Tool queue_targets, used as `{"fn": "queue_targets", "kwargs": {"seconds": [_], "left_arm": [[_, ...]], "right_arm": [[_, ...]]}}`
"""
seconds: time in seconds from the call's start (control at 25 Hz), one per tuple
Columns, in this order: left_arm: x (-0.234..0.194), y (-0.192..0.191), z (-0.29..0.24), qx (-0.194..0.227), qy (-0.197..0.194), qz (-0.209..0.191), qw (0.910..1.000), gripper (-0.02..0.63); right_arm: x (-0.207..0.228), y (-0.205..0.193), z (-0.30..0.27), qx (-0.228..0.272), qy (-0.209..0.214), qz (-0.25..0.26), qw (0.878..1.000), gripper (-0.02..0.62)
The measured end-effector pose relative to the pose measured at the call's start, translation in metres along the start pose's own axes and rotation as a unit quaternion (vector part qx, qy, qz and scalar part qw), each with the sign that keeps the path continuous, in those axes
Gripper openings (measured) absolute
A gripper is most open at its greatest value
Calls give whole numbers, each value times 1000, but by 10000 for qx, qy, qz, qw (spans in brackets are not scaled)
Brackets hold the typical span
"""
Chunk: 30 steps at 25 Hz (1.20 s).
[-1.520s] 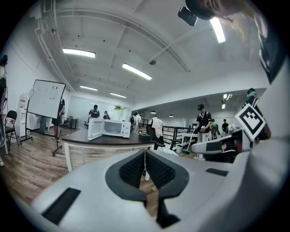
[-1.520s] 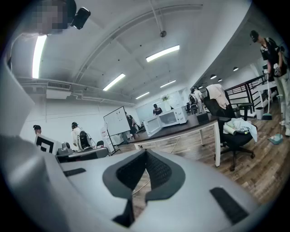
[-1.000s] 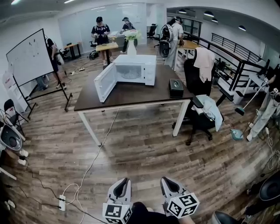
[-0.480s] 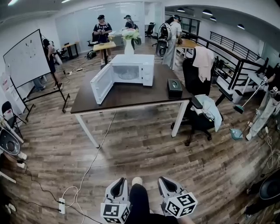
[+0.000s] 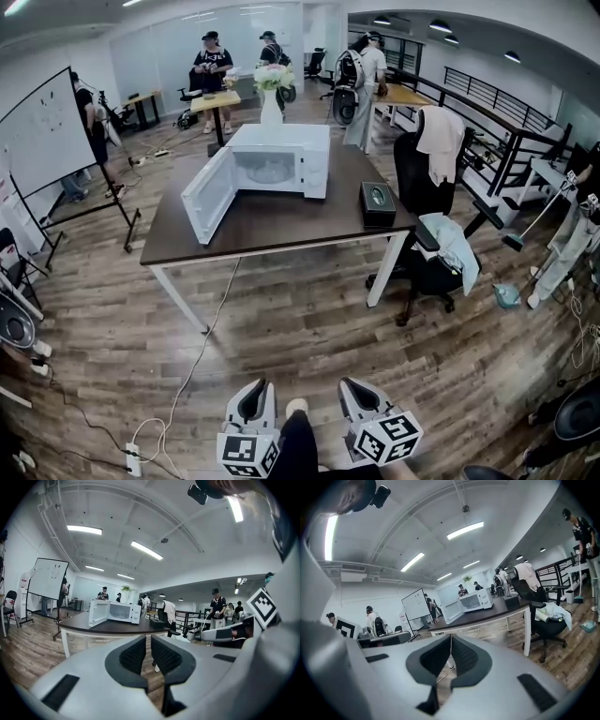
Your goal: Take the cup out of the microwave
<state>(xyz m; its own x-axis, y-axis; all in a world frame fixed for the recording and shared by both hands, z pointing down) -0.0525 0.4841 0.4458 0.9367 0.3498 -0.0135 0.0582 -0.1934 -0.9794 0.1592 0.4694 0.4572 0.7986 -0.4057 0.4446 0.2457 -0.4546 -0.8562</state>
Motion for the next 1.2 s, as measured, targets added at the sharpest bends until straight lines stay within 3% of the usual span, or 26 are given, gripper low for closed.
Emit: {"fn": "queue_targets", "kwargs": {"seconds": [0.12,0.2,0.56,0.72,1.0,1.2], "left_arm": [[-21,9,-31,-24,-28,-23,10000,36],[-36,15,-52,-23,-55,-33,10000,110],[-100,35,-143,11,-220,-149,9996,307],[-124,40,-175,124,-240,-131,9995,370],[-164,48,-208,311,85,-141,9994,456],[-173,54,-222,314,-60,-105,9994,491]], "right_arm": [[9,16,-32,-13,-62,-75,10000,-5],[14,26,-55,-2,-81,-93,9999,-6],[32,73,-151,103,-176,-111,9997,-5],[39,85,-186,151,-230,-112,9996,-5],[46,98,-228,214,-323,-95,9992,-5],[47,100,-242,143,-320,-121,9993,-5]]}}
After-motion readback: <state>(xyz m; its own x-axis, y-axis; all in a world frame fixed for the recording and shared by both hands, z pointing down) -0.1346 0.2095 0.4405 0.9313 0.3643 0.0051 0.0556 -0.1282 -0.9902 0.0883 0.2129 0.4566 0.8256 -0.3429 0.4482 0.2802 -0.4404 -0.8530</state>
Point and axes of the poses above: the fingertips, and each gripper's own axes: z backward along the fingers, x to its right, y out of its top, the point moved 7 cm from there along z, backward along the fingers, and after that the axes turned 7 degrees about -z, right-handed, at the moved point
